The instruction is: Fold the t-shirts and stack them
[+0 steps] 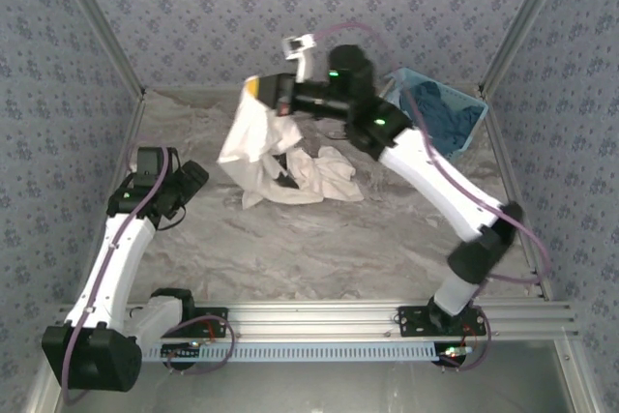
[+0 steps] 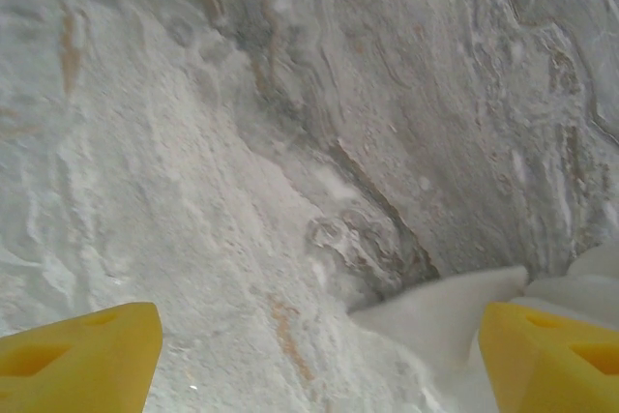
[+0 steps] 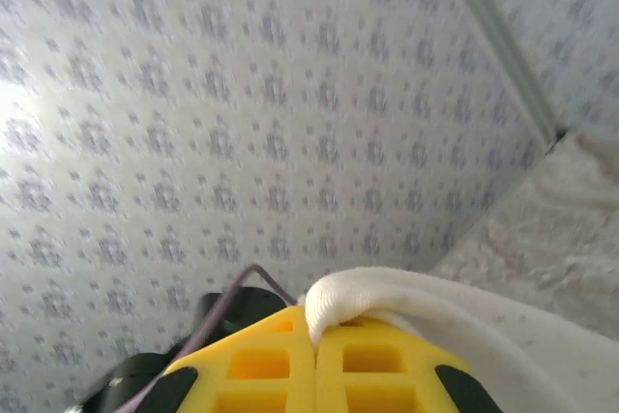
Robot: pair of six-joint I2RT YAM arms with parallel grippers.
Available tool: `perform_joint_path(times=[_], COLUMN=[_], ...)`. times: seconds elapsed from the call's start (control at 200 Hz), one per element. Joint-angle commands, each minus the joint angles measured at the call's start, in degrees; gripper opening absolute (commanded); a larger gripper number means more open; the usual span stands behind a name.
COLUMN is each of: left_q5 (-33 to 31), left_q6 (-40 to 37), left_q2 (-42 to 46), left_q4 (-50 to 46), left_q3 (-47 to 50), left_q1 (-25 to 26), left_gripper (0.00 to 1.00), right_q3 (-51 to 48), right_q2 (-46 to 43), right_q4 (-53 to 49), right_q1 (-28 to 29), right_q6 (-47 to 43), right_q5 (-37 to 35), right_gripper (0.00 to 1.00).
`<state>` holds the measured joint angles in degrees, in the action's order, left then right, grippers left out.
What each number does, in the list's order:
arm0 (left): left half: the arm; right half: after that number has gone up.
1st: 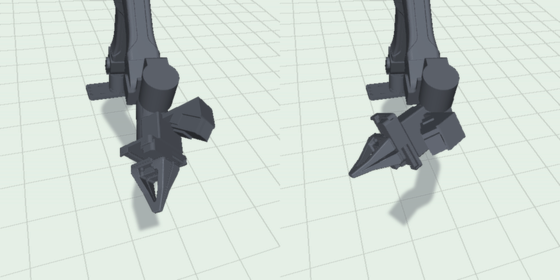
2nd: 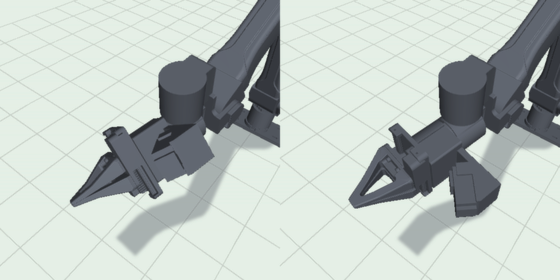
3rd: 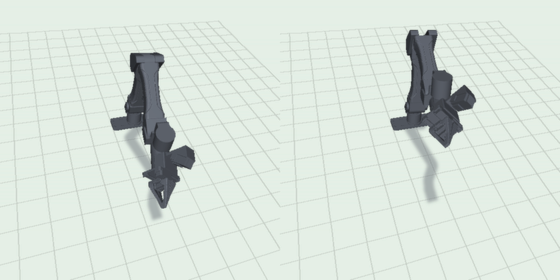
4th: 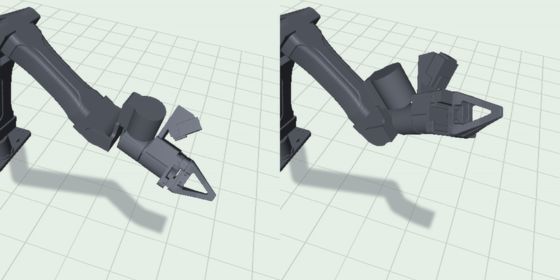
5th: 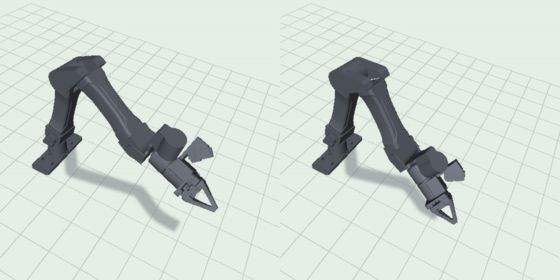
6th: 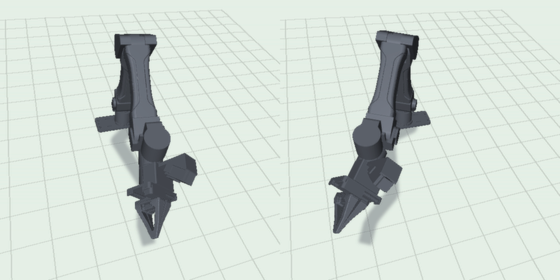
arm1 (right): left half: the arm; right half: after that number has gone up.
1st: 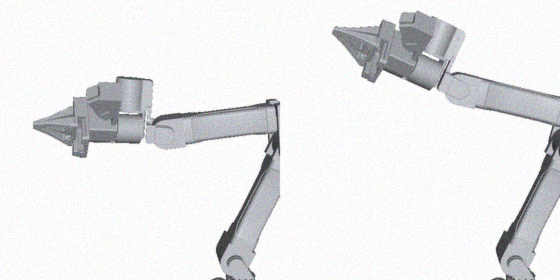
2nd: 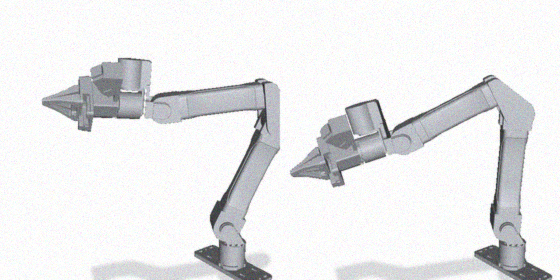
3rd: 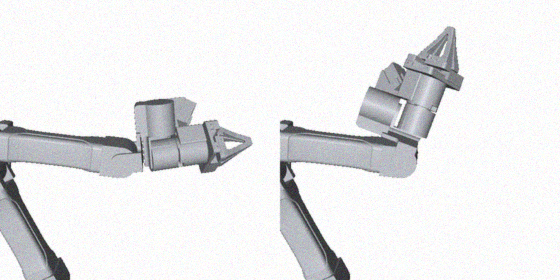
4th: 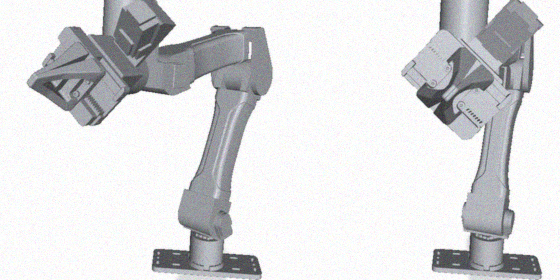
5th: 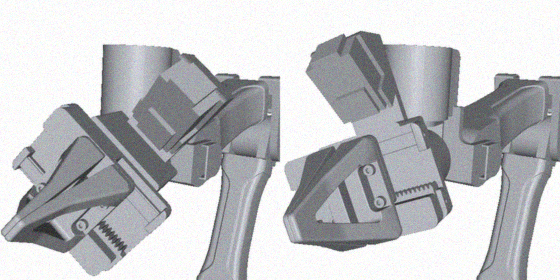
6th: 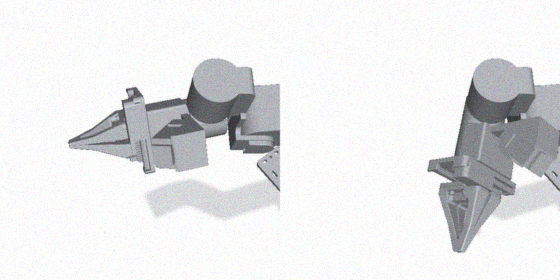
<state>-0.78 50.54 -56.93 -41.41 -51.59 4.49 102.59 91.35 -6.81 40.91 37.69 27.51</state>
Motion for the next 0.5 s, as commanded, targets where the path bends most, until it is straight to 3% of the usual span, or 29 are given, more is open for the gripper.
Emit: perform_joint_path(times=[0.0,0.285,0.395,0.495], left_q5=[5.2,7.8,8.7,10.3], left_q6=[4.3,9.3,14.4,19.3], left_q2=[-1.7,-9.5,-14.3,-19.0], left_q4=[5.4,12.2,16.5,21.1], left_q3=[1.9,3.0,3.4,3.9], left_q1=[0.2,7.6,12.0,15.6], left_gripper=[0.84,0.83,0.83,0.83], right_q3=[-11.2,-48.0,-55.8,-60.8], right_q2=[-13.5,-43.6,-47.2,-46.3], right_q4=[2.2,-19.5,-32.7,-33.1], right_q1=[-5.8,-22.1,-26.3,-31.7], right_q6=[4.0,2.3,2.0,3.9], right_q5=[3.6,-1.5,-11.7,-13.9], right_gripper=[0.00,0.00,0.00,0.00])
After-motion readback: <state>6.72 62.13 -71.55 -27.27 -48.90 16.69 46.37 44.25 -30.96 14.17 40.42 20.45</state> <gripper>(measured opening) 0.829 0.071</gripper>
